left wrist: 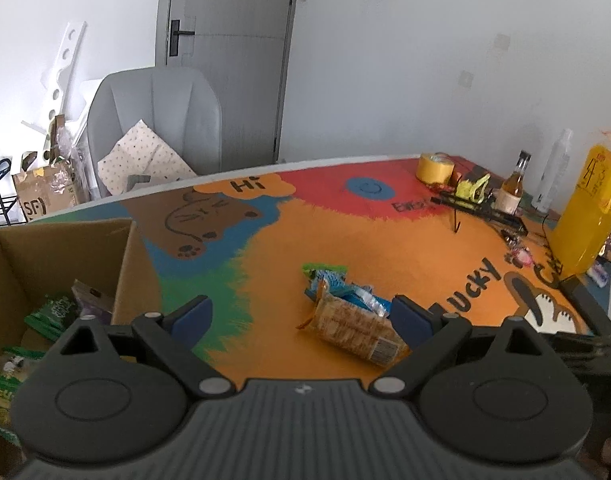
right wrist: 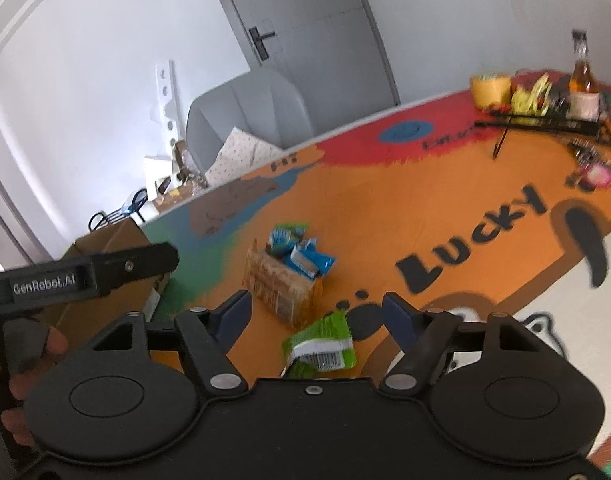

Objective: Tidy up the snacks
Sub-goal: 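Grasp the tan biscuit pack with the left tool while the right grasps the green chip bag, then carry the biscuit pack and green chip bag into the box and open both tools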

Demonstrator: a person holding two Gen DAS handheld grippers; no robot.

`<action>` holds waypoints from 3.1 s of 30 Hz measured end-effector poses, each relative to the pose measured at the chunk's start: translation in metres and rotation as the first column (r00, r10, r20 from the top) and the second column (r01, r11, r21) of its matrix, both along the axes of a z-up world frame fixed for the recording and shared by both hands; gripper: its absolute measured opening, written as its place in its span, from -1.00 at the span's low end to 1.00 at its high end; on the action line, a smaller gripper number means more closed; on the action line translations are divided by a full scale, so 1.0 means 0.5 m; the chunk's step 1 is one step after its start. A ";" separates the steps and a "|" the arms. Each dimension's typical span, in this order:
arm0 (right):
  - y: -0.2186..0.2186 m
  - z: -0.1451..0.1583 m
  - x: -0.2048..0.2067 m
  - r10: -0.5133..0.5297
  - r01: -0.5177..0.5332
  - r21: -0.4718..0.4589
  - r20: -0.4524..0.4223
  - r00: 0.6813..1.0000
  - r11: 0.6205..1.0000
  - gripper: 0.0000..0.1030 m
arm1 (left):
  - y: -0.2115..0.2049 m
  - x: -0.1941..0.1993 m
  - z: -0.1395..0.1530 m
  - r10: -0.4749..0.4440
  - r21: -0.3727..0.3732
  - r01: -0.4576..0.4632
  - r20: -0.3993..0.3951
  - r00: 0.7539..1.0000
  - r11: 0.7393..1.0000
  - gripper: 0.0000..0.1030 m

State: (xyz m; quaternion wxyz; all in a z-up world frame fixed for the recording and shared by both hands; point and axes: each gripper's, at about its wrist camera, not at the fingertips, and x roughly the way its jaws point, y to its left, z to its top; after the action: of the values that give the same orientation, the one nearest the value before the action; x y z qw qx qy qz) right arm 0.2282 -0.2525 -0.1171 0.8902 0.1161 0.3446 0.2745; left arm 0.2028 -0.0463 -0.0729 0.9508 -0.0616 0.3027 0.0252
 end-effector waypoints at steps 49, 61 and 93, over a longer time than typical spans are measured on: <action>-0.086 -0.073 0.076 -0.031 0.032 0.006 -0.074 0.997 0.999 -0.42 | -0.113 0.164 -0.149 -0.079 0.036 0.087 -0.195 0.978 0.996 0.92; -0.060 -0.048 0.054 -0.037 0.036 -0.020 -0.048 0.998 0.999 -0.44 | -0.087 0.128 -0.110 -0.048 0.018 0.051 -0.156 0.987 0.999 0.59; 0.094 0.098 0.024 0.083 -0.083 -0.008 0.143 0.986 0.997 -0.44 | 0.077 -0.017 0.061 0.098 0.015 -0.100 0.068 0.993 0.995 0.59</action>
State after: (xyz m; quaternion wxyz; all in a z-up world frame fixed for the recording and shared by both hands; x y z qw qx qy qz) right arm 0.2404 -0.2054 -0.0681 0.9004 0.0809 0.2848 0.3188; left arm 0.1943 -0.0078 -0.0423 0.9586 -0.0684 0.2667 0.0731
